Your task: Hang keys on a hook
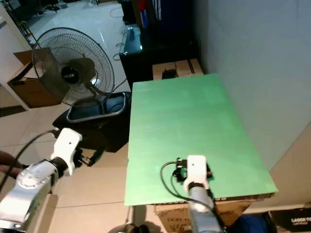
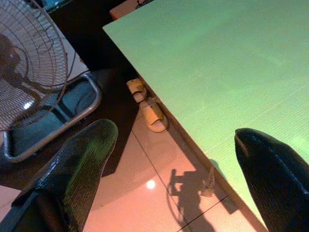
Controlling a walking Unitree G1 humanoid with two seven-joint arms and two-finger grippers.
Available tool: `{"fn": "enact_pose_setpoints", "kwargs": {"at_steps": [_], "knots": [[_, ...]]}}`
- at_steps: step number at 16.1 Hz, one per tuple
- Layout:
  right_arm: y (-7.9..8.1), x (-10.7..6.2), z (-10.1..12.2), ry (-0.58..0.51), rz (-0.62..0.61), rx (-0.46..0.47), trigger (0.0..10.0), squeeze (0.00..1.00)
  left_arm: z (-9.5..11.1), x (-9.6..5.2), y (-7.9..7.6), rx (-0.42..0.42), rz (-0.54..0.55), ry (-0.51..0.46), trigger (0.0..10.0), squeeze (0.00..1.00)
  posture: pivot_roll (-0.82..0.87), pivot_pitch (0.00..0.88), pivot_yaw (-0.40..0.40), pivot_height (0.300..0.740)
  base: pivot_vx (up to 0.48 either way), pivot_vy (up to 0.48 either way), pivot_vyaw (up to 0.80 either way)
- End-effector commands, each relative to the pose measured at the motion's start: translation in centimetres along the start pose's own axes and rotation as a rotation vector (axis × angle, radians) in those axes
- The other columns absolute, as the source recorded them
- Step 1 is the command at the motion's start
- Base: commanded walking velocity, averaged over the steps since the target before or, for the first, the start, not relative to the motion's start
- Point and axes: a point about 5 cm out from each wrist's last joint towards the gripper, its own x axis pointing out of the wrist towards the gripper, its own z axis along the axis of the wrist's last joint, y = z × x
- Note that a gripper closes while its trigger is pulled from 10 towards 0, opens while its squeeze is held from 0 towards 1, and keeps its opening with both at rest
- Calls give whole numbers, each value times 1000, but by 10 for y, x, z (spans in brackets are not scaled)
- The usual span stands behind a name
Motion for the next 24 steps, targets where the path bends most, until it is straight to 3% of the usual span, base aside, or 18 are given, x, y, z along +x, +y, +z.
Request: {"fn": "enact_pose_setpoints", "kwargs": {"at_steps": [1,7,10,11,15,17,18,19,24], "knots": [[11,-3,-2,-8,23,5,10000,0,4,-10,11,9,18,9,10000,0,43,82,254,727,0,0,0],[11,-15,-20,31,-77,3,10000,0,7,-26,21,34,7,56,10000,0,59,118,303,727,0,0,0],[13,-17,-24,41,-102,-14,10000,0,9,-24,24,43,1,62,10000,0,58,119,316,727,0,0,0],[13,-18,-25,39,-119,2,10000,1000,9,-24,24,47,-4,66,10000,0,59,117,319,727,0,0,0],[11,-18,-26,41,-141,13,10000,1000,9,-26,24,51,-10,74,10000,0,60,117,322,727,0,0,0],[9,-19,-29,62,-173,-24,10000,1000,10,-27,24,51,-12,75,10000,0,63,116,319,727,0,0,0],[9,-19,-29,65,-173,-23,10000,0,9,-27,24,52,-13,76,10000,0,62,116,319,727,0,0,0],[9,-20,-30,68,-190,14,0,0,8,-28,23,52,-15,79,10000,0,60,116,317,727,0,0,0],[11,-26,-34,81,-220,19,0,0,7,-27,21,48,-17,81,10000,0,53,114,310,727,0,0,0]]}}
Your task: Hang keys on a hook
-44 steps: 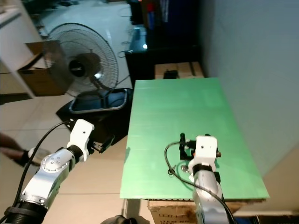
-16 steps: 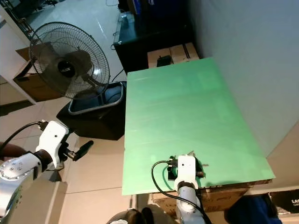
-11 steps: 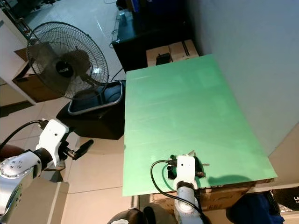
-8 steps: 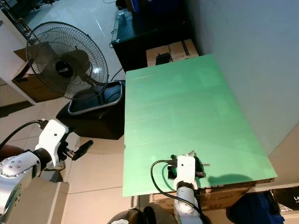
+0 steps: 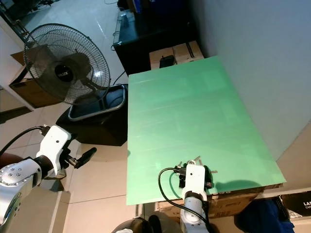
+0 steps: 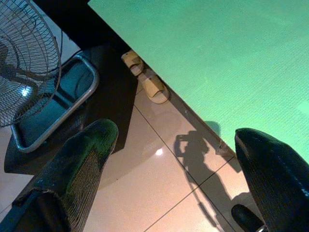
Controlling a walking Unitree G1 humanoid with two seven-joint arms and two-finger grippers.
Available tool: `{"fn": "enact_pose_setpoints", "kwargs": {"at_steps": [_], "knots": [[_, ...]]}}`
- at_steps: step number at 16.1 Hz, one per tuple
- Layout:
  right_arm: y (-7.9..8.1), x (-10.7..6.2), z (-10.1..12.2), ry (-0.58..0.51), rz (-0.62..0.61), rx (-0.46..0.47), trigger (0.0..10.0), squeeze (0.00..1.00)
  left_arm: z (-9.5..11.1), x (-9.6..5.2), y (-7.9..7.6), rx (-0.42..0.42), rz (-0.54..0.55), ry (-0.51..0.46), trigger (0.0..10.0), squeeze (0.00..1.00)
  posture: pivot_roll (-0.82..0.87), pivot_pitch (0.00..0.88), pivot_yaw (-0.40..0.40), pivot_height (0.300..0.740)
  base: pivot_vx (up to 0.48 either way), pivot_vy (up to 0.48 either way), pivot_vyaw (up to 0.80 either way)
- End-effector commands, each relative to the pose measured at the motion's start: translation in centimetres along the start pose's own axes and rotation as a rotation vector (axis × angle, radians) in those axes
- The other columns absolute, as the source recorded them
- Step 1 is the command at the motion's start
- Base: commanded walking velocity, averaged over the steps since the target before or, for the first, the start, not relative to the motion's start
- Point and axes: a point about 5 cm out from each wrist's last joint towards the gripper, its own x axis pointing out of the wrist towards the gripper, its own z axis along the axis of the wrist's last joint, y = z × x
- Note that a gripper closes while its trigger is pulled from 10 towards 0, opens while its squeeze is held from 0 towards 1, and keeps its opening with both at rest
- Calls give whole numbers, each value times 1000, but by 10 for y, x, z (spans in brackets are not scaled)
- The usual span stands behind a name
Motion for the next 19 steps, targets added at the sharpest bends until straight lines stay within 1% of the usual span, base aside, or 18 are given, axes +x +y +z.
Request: {"fn": "enact_pose_setpoints", "kwargs": {"at_steps": [1,3,10,14,19], "knots": [[4,-10,-18,99,-3,19,0,0,-2,-6,6,0,25,14,10000,0,53,114,308,727,0,0,0],[1,-9,-16,85,-19,17,0,0,-2,-7,7,-1,36,14,10000,0,55,116,302,727,0,0,0],[3,-11,-13,71,-19,20,0,0,-3,-8,7,-5,44,18,10000,0,55,125,298,727,0,0,0],[2,-11,-11,66,-25,34,0,0,-3,-7,7,-7,47,20,10000,0,52,132,299,727,0,0,0],[1,-12,-9,53,-25,20,0,0,-3,-4,6,-16,49,17,10000,0,43,136,300,727,0,0,0]]}}
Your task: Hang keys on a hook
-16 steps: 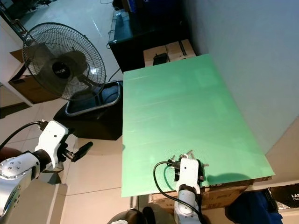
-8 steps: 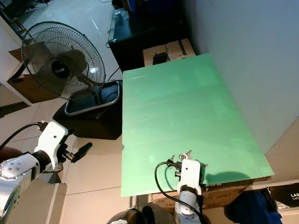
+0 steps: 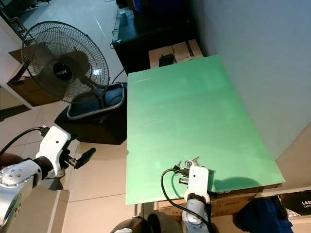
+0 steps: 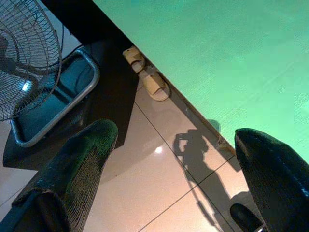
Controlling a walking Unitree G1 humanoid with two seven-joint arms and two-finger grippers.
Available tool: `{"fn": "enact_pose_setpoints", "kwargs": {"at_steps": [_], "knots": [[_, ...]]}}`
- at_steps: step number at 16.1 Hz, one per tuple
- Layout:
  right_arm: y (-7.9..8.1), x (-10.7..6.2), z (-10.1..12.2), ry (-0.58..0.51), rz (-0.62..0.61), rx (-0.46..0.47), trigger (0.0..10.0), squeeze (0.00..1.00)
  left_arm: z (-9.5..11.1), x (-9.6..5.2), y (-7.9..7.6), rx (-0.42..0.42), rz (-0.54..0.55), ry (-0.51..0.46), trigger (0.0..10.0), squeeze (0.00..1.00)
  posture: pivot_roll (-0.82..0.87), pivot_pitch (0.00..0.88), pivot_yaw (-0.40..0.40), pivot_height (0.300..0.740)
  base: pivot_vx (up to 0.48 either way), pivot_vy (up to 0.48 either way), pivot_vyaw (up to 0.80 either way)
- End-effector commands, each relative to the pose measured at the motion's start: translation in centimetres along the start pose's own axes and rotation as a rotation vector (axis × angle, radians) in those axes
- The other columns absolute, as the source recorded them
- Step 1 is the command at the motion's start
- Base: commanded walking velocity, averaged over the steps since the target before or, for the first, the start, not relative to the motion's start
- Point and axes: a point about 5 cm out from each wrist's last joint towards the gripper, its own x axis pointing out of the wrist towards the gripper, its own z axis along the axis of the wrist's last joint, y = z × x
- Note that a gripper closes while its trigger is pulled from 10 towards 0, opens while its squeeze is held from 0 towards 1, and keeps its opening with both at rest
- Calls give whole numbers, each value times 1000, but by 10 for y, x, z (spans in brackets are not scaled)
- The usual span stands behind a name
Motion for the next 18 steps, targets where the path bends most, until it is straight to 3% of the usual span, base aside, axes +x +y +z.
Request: {"fn": "enact_pose_setpoints", "kwargs": {"at_steps": [1,4,5,7,11,12,13,14,18], "knots": [[6,-7,-8,48,13,2,0,0,-1,-3,6,-11,31,8,10000,0,39,134,299,727,0,0,0],[3,-4,14,-58,12,-41,0,0,1,1,6,-19,35,-2,10000,0,31,133,299,727,0,0,0],[5,-4,25,-129,31,-106,0,0,1,0,7,-31,48,-2,10000,0,22,136,306,727,0,0,0],[1,-7,49,-207,2,-78,0,0,-3,1,1,-56,30,8,10000,0,5,146,306,727,0,0,0],[0,-9,61,-215,16,-71,0,0,-1,4,0,-61,27,3,10000,0,-3,144,306,727,0,0,0],[-1,-9,57,-157,-3,-32,1490,0,0,5,1,-61,27,3,10000,0,-1,146,307,727,0,0,0],[-3,-10,52,-115,-39,-3,10000,792,0,5,0,-60,27,4,10000,0,3,150,307,727,0,0,0],[-3,-13,50,-102,-50,16,10000,1000,0,5,0,-59,27,4,10000,0,3,150,307,727,0,0,0],[10,-31,43,-68,-14,2,10000,1000,0,5,2,-62,32,3,10000,0,-4,155,302,727,0,0,0]]}}
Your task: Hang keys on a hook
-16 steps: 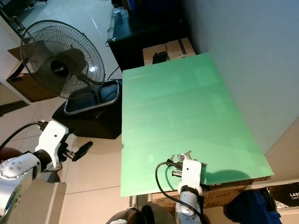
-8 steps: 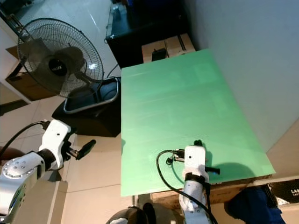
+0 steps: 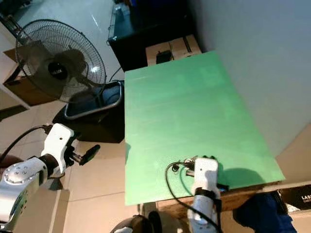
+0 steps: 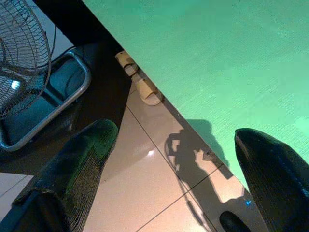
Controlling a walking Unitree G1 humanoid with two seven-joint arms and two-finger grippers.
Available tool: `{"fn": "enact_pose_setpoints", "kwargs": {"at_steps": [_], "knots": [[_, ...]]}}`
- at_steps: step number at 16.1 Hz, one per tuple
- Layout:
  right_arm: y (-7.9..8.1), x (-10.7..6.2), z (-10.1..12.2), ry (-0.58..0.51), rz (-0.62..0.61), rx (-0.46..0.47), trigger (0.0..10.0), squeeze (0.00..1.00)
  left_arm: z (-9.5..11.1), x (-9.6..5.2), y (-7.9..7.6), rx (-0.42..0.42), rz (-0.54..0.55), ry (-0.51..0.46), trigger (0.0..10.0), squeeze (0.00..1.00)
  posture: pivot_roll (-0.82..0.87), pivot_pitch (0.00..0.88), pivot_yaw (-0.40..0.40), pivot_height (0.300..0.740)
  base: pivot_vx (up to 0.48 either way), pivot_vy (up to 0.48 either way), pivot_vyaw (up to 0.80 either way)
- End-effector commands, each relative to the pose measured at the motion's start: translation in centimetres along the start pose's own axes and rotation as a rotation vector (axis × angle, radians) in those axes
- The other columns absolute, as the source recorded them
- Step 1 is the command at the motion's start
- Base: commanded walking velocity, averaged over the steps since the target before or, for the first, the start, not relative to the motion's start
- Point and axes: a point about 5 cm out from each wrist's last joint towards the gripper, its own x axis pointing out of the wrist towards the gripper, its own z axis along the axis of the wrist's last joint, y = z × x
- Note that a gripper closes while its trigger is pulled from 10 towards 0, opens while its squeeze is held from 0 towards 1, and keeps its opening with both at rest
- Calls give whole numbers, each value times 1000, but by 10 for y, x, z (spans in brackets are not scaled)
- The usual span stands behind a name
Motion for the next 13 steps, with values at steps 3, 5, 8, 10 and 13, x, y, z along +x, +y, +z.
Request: {"fn": "enact_pose_setpoints", "kwargs": {"at_steps": [3,5,8,10,13], "knots": [[25,-12,-2,51,51,90,10000,1000,-5,-2,6,-11,30,28,10000,0,-1,156,300,727,0,0,0],[26,-12,-3,61,52,94,10000,1000,-5,-4,7,-10,35,29,10000,0,8,158,300,727,0,0,0],[29,-9,-7,85,69,125,10000,0,-6,-7,9,-6,41,34,10000,0,17,163,301,727,0,0,0],[29,-7,-8,84,68,134,10000,0,-6,-7,9,-5,42,34,10000,0,22,159,301,727,0,0,0],[29,-7,-12,95,65,154,10000,0,-5,-9,11,-1,49,31,10000,0,32,156,303,727,0,0,0]]}}
